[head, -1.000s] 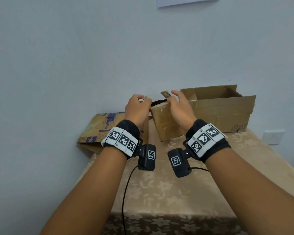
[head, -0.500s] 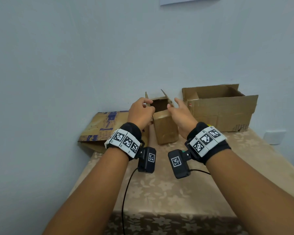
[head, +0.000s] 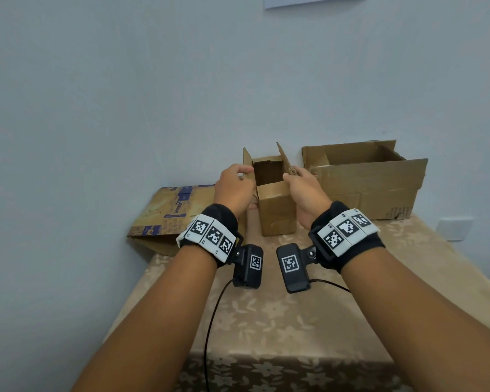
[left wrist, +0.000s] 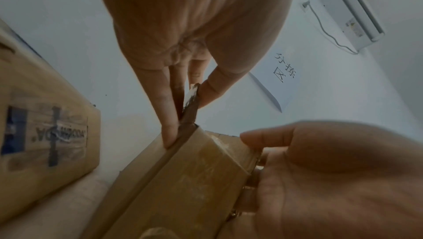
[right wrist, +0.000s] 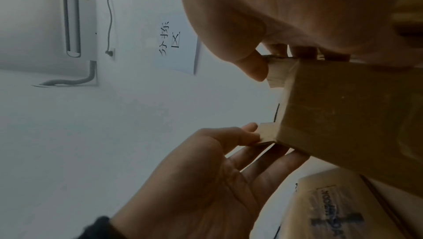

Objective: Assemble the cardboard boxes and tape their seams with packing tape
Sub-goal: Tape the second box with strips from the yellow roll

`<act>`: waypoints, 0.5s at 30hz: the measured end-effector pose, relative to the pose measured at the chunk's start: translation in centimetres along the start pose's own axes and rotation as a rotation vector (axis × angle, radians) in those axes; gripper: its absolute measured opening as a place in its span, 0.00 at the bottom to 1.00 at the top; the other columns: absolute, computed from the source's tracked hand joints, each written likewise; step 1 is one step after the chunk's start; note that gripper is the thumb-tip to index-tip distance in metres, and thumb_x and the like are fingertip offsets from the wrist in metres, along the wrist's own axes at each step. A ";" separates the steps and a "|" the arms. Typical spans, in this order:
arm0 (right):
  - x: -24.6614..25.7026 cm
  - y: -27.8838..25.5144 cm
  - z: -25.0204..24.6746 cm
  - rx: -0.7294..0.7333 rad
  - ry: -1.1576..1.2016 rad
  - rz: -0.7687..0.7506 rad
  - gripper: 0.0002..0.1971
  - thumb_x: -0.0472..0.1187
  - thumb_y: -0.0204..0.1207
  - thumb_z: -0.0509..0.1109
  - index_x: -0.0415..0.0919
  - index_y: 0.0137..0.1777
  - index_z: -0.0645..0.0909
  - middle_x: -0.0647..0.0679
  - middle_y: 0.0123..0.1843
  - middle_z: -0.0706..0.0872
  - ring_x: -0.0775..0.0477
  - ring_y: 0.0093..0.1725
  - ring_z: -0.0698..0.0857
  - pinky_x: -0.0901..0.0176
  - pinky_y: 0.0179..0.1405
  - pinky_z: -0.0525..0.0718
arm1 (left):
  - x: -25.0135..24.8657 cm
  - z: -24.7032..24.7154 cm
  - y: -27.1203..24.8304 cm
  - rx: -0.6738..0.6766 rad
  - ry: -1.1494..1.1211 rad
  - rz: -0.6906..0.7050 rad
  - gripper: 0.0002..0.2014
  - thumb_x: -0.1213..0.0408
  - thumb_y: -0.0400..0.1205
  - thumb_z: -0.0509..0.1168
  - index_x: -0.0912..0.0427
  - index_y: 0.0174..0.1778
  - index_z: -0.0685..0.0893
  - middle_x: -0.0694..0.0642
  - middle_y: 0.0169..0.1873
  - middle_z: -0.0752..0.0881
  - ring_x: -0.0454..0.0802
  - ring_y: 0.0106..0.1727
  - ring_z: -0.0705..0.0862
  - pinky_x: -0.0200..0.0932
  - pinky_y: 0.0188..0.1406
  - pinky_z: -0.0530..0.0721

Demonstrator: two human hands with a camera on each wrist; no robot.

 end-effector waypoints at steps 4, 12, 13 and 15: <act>0.7 -0.4 -0.6 -0.007 0.005 -0.045 0.24 0.31 0.86 0.60 0.43 0.81 0.75 0.39 0.70 0.84 0.40 0.64 0.86 0.38 0.69 0.86 | -0.4 0.6 0.1 0.009 -0.007 0.034 0.21 0.76 0.84 0.61 0.54 0.70 0.83 0.61 0.69 0.80 0.56 0.57 0.87 0.55 0.41 0.95; 1.2 -0.8 -1.9 -0.023 0.043 -0.036 0.21 0.26 0.83 0.60 0.44 0.70 0.82 0.38 0.62 0.88 0.40 0.59 0.88 0.30 0.66 0.87 | -0.7 1.2 0.1 -0.026 0.055 0.098 0.16 0.71 0.84 0.66 0.48 0.64 0.83 0.58 0.58 0.85 0.45 0.48 0.85 0.42 0.31 0.91; 1.2 -0.9 -1.9 -0.014 0.050 -0.034 0.20 0.26 0.83 0.61 0.44 0.68 0.83 0.37 0.62 0.89 0.40 0.58 0.88 0.30 0.66 0.87 | -0.7 1.3 0.0 -0.033 0.062 0.099 0.16 0.71 0.84 0.65 0.48 0.64 0.83 0.58 0.56 0.86 0.45 0.47 0.85 0.43 0.32 0.92; 1.2 -0.7 -1.8 -0.001 0.077 -0.023 0.20 0.28 0.83 0.64 0.42 0.72 0.82 0.36 0.65 0.88 0.39 0.61 0.88 0.34 0.64 0.89 | -0.8 1.2 -0.1 -0.069 0.063 0.107 0.16 0.70 0.84 0.65 0.49 0.65 0.83 0.57 0.53 0.86 0.45 0.46 0.86 0.50 0.37 0.94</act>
Point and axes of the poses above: each hand's wrist, its own y-axis towards the middle knuckle, its own z-axis out of the palm, x = y × z, the point moved 1 cm from there along y, towards the middle knuckle
